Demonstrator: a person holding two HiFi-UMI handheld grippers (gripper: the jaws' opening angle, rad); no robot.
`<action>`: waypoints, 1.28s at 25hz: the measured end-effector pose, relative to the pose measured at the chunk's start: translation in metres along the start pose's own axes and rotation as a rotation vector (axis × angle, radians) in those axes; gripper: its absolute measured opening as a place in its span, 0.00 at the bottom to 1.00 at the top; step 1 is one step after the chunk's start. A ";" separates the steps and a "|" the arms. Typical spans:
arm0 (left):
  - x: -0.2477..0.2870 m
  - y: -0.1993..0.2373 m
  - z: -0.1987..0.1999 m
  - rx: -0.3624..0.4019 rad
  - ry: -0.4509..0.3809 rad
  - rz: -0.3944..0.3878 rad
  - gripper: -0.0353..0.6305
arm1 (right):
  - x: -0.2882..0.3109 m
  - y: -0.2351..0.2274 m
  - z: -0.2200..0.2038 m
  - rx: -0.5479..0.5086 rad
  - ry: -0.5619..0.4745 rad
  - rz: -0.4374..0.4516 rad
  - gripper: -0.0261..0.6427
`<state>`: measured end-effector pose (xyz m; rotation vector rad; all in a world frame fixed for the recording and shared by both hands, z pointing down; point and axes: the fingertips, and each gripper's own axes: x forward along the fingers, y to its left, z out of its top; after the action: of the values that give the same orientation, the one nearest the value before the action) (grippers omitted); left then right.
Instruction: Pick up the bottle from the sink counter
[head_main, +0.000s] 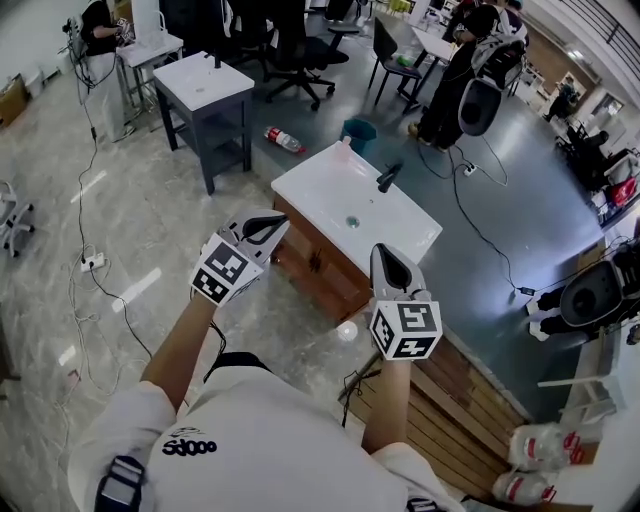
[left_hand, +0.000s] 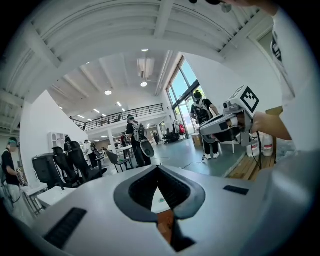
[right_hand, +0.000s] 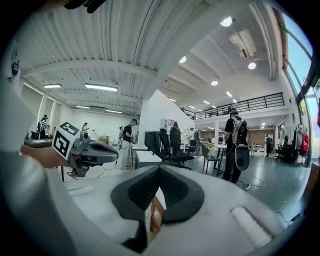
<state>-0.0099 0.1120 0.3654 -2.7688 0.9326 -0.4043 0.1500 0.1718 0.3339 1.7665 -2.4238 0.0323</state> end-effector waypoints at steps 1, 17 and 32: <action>-0.001 -0.003 -0.004 -0.007 0.007 0.005 0.06 | -0.002 0.000 -0.002 -0.002 -0.002 0.011 0.06; 0.022 -0.004 -0.020 -0.045 0.043 0.003 0.06 | 0.016 -0.013 -0.023 0.017 0.054 0.046 0.06; 0.097 0.085 -0.033 -0.044 0.034 -0.027 0.06 | 0.119 -0.046 -0.016 0.028 0.075 0.006 0.06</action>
<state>0.0058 -0.0172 0.3928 -2.8255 0.9234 -0.4420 0.1596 0.0463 0.3620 1.7374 -2.3875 0.1311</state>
